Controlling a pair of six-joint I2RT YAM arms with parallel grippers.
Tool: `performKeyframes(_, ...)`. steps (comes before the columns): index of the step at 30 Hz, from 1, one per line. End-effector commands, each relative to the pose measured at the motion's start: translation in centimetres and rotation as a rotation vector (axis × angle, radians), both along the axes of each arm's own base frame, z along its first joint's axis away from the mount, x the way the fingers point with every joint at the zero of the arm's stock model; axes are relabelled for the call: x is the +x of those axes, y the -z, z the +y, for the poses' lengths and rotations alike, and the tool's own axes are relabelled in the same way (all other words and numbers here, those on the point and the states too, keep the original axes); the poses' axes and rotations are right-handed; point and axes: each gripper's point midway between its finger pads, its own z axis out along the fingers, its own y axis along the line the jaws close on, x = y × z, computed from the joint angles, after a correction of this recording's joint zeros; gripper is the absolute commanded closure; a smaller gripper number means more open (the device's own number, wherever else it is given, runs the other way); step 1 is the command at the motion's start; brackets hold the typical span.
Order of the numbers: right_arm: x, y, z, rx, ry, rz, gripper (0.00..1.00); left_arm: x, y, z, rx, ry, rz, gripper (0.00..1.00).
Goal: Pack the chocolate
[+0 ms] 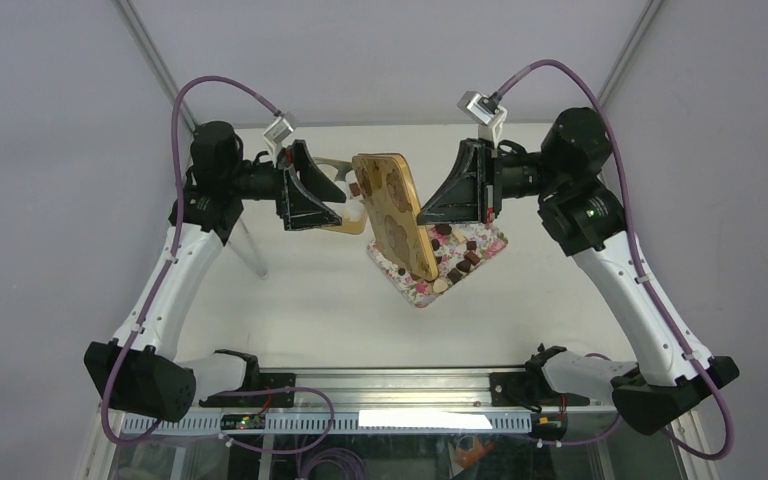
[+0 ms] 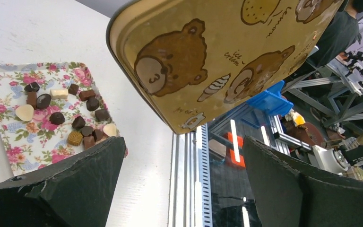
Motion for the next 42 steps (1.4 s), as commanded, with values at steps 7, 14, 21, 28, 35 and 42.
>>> performKeyframes(7,-2.6,2.9,-1.0,-0.091,-0.096,0.015,1.00,-0.6,-2.2,1.8,0.029,-0.062,-0.555,0.01)
performKeyframes(14,-4.6,6.3,-1.8,-0.160,-0.178,0.138,1.00,-1.7,-1.8,1.6,0.007,0.003,-0.668,0.01)
performKeyframes(21,-6.3,8.2,-1.9,-0.199,-0.263,0.218,1.00,-3.4,-0.8,0.7,-0.032,0.098,-0.666,0.01)
performKeyframes(28,-7.0,8.3,-1.3,-0.208,-0.338,0.220,1.00,-4.1,-0.2,-0.4,-0.088,0.220,-0.614,0.04)
performKeyframes(35,-6.6,7.9,-0.2,-0.179,-0.425,0.204,1.00,-4.5,-0.8,-1.1,-0.135,0.364,-0.387,0.16)
performKeyframes(42,-5.2,7.7,0.9,-0.151,-0.472,0.186,1.00,-4.9,-1.6,-0.9,-0.151,0.448,-0.259,0.17)
